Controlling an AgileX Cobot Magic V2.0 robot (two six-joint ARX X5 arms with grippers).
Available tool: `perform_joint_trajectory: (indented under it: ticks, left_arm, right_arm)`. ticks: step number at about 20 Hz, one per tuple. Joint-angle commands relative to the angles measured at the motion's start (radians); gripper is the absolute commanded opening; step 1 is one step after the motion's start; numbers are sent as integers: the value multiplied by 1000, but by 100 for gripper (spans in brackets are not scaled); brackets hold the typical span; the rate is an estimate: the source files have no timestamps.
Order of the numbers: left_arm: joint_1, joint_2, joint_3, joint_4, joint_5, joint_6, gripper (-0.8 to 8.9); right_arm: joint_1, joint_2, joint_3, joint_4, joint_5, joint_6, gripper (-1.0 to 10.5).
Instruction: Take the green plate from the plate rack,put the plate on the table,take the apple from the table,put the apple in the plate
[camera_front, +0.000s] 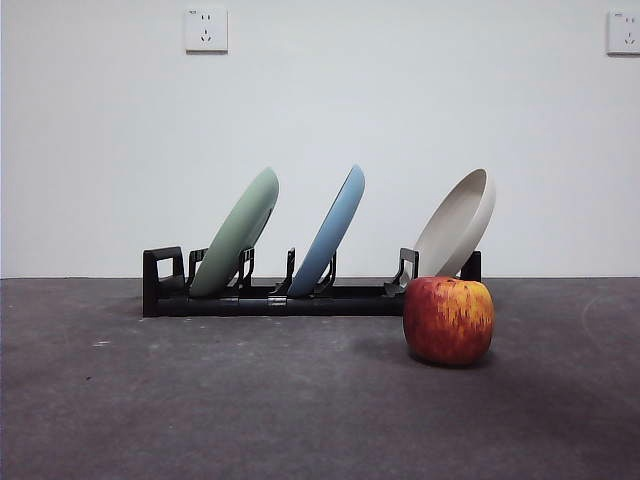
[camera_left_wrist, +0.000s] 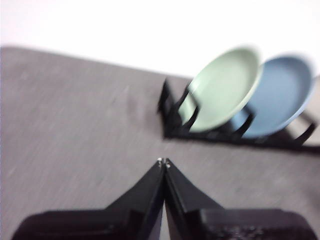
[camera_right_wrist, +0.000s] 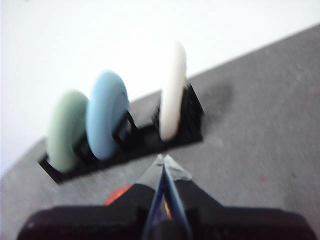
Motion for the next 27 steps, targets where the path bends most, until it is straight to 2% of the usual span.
perform_joint_trajectory:
  ticks: [1, 6, 11, 14, 18, 22, 27]
  left_arm:
    - [2, 16, 59, -19, 38, -43, -8]
    - [2, 86, 187, -117, 104, -42, -8]
    - [2, 185, 302, -177, 220, -34, -8]
    - [2, 251, 374, -217, 292, -19, -8]
    - [2, 317, 475, -317, 385, 62, -8]
    - [2, 361, 555, -435, 474, 142, -8]
    - [2, 396, 629, -595, 565, 250, -8]
  right_arm:
    - [1, 28, 56, 11, 0, 59, -12]
    - [3, 115, 190, -40, -11, 56, -12]
    - [3, 232, 341, -158, -129, -36, -12]
    - [4, 303, 446, -272, -198, -108, -12]
    - [11, 395, 612, -485, -285, -251, -12]
    - [16, 478, 748, -685, -318, -398, -12]
    - [17, 555, 848, -894, -318, -530, -11]
